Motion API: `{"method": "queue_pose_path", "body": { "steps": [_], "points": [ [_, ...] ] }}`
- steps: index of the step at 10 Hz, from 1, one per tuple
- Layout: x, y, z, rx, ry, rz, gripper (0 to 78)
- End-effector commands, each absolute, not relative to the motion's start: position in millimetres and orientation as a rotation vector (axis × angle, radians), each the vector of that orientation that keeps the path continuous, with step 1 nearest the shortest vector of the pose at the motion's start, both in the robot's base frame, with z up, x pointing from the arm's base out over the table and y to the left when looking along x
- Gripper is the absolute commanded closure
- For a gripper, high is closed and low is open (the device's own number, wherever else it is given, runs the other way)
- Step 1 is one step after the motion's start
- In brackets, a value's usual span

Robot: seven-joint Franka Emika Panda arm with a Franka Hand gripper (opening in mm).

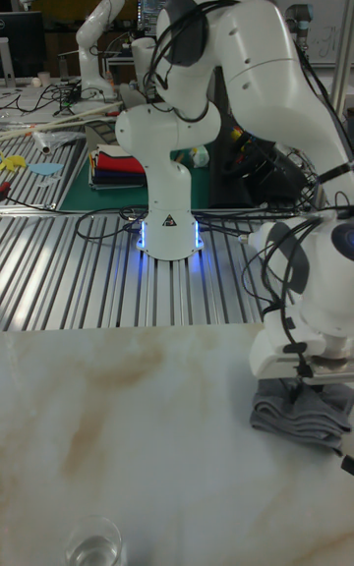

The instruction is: Clean the tabletop with a sponge

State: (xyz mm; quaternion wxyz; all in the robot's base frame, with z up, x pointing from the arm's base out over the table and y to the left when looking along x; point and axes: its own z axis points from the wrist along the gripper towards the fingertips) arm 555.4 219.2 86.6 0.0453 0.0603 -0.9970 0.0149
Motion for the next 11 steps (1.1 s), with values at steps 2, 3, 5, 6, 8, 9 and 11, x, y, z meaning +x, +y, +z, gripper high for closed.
{"method": "queue_pose_path", "body": {
  "steps": [2, 3, 5, 6, 8, 9, 11],
  "points": [
    [558.9, 190.8, 84.0, 0.256, -3.050, 0.050, 76.3],
    [564.1, 182.7, 84.3, 0.280, -3.050, 0.057, 76.3],
    [569.8, 180.4, 86.9, 0.280, -3.050, 0.053, 76.3],
    [574.3, 185.3, 88.6, 0.263, -3.057, 0.043, 76.3],
    [577.6, 200.8, 88.7, 0.222, -3.064, 0.041, 76.3],
    [579.0, 220.3, 86.7, 0.176, -3.069, 0.039, 76.3],
    [577.6, 247.5, 83.4, 0.110, -3.072, 0.031, 76.3]
  ]
}}
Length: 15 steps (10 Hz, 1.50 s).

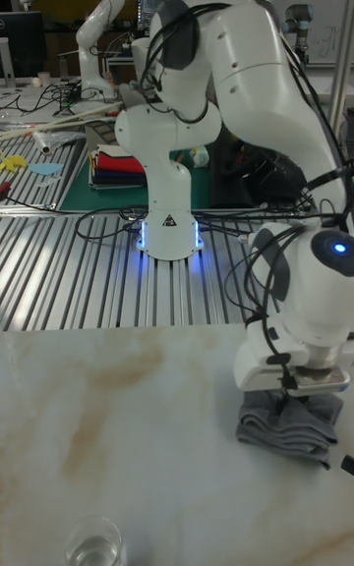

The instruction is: Clean the tabletop with a sponge

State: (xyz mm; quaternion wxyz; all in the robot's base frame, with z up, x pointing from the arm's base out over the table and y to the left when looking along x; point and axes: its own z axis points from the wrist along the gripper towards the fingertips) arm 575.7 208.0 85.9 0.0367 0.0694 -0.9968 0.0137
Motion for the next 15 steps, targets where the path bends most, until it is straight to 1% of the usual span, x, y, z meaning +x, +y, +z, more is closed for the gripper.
{"method": "queue_pose_path", "body": {
  "steps": [1, 4, 5, 8, 9, 14, 15],
  "points": [
    [575.7, 258.8, 85.2, 0.083, -3.069, 0.031, 76.3],
    [567.5, 276.0, 90.2, 0.031, -3.060, 0.030, 76.3],
    [557.7, 288.1, 91.2, -0.001, -3.054, 0.031, 76.3],
    [543.0, 287.3, 85.8, 0.009, -3.051, 0.053, 76.3],
    [541.6, 284.2, 85.6, 0.018, -3.050, 0.059, 76.3],
    [533.4, 226.2, 83.6, 0.142, -3.043, 0.074, 76.3],
    [533.4, 222.3, 83.6, 0.149, -3.043, 0.075, 76.3]
  ]
}}
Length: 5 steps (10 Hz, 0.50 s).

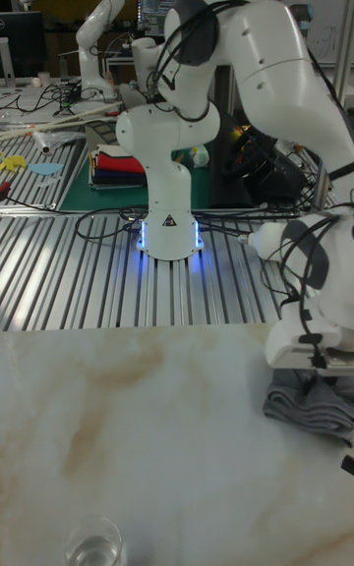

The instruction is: Clean the tabletop with a sponge

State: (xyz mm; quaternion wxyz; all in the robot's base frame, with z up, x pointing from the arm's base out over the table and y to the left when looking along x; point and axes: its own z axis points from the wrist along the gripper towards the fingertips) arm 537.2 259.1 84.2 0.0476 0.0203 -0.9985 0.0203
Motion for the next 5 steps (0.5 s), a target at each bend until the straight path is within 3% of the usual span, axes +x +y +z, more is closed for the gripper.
{"method": "queue_pose_path", "body": {
  "steps": [1, 5],
  "points": [
    [533.8, 207.0, 83.2, 0.182, -3.040, 0.089, 76.3],
    [534.7, 179.6, 76.5, 0.255, -3.044, 0.096, 76.3]
  ]
}}
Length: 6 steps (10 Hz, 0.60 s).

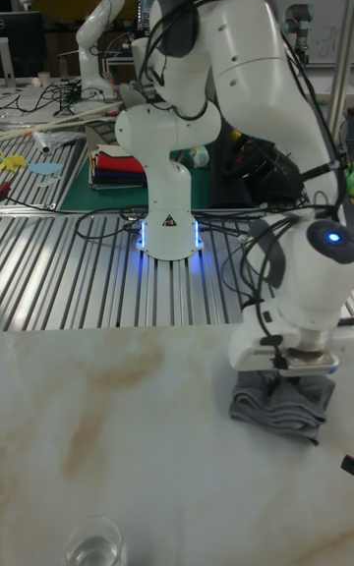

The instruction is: Clean the tabletop with a sponge

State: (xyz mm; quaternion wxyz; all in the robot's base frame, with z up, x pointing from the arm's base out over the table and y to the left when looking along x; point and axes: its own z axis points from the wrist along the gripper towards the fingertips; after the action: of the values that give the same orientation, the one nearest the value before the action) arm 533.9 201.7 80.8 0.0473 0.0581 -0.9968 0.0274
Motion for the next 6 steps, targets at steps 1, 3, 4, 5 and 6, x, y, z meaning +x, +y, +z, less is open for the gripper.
{"method": "queue_pose_path", "body": {
  "steps": [1, 3, 4, 5, 6],
  "points": [
    [533.9, 167.3, 76.7, 0.291, -3.041, 0.099, 76.3],
    [532.0, 157.1, 80.4, 0.318, -3.035, 0.108, 76.3],
    [530.9, 152.7, 82.4, 0.331, -3.032, 0.118, 76.3],
    [531.1, 150.5, 83.8, 0.351, -3.025, 0.157, 76.3],
    [531.5, 150.5, 83.6, 0.353, -3.025, 0.163, 76.3]
  ]
}}
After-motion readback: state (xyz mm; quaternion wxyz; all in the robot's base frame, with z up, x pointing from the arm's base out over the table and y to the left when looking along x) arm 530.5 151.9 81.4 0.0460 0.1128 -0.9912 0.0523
